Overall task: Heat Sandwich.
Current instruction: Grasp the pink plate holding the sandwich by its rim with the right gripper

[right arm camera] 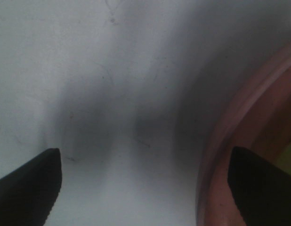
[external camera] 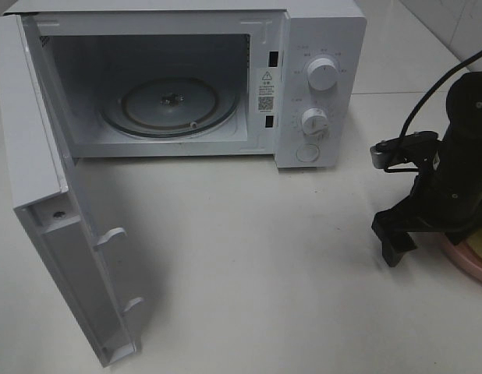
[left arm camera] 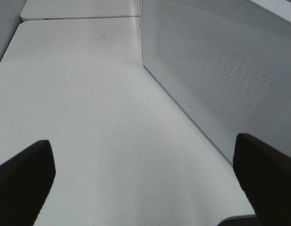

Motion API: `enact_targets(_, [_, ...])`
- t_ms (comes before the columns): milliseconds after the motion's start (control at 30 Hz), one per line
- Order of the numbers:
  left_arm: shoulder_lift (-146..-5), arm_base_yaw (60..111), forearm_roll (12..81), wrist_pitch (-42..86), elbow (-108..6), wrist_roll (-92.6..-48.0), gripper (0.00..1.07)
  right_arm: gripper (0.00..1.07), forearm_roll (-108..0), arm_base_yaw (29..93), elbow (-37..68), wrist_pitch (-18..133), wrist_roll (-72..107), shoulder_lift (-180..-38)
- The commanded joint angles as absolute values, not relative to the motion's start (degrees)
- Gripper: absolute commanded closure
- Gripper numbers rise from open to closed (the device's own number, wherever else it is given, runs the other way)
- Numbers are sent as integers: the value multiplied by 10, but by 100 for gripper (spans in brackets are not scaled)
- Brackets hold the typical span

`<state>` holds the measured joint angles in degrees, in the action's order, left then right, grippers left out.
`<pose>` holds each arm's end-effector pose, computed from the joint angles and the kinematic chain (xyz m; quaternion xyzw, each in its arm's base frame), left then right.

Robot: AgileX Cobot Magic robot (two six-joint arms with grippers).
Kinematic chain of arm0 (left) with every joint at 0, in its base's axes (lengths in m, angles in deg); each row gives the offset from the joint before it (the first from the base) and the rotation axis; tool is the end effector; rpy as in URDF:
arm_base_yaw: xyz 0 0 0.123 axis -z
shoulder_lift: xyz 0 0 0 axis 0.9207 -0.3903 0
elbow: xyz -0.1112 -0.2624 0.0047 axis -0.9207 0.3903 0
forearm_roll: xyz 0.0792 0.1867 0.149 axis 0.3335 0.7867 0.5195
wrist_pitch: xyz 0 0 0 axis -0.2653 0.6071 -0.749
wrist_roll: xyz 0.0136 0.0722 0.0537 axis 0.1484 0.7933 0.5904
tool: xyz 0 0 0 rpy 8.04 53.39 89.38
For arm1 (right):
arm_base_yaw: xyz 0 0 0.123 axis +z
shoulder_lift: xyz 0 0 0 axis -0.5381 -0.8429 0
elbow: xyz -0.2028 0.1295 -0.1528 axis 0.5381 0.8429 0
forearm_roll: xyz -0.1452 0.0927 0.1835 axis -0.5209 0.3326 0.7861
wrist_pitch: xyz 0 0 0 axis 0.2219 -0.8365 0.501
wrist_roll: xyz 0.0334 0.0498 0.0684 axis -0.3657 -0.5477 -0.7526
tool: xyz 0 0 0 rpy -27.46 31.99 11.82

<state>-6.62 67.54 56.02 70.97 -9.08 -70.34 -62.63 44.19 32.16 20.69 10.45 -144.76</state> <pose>-0.0047 -0.0072 0.2786 0.0326 0.8457 -0.0306 0.5317 0.2979 0.0538 0.1228 -0.1366 0.9874 -0.0364 0.0714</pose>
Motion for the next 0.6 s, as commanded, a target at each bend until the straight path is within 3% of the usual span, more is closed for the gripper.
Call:
enact_targets(33, [-51, 674, 561, 708, -89, -703, 9, 18, -631, 438, 320, 210, 119, -1449])
enact_targets(233, [-51, 674, 561, 708, -89, -703, 9, 25, -637, 438, 320, 205, 121, -1449])
enact_targets(333, [-51, 674, 561, 708, -89, -703, 9, 43, -656, 438, 320, 205, 99, -1449])
enact_targets(367, [-51, 674, 561, 708, -89, -703, 9, 55, -668, 438, 320, 205, 81, -1449])
enact_targets(400, [-51, 674, 561, 708, -89, -703, 9, 55, -668, 438, 320, 205, 81, -1449])
enact_targets(500, [-51, 674, 561, 708, -89, -703, 9, 78, -697, 438, 320, 203, 47, -1449])
enact_targets(533, [-51, 674, 561, 708, -89, -703, 9, 78, -697, 438, 320, 203, 47, -1449])
enact_targets(567, [-51, 674, 561, 708, -89, -703, 9, 96, -720, 438, 320, 197, 23, -1449])
enact_targets(600, [-51, 674, 561, 708, -89, -703, 9, 105, -732, 438, 320, 194, 13, -1449])
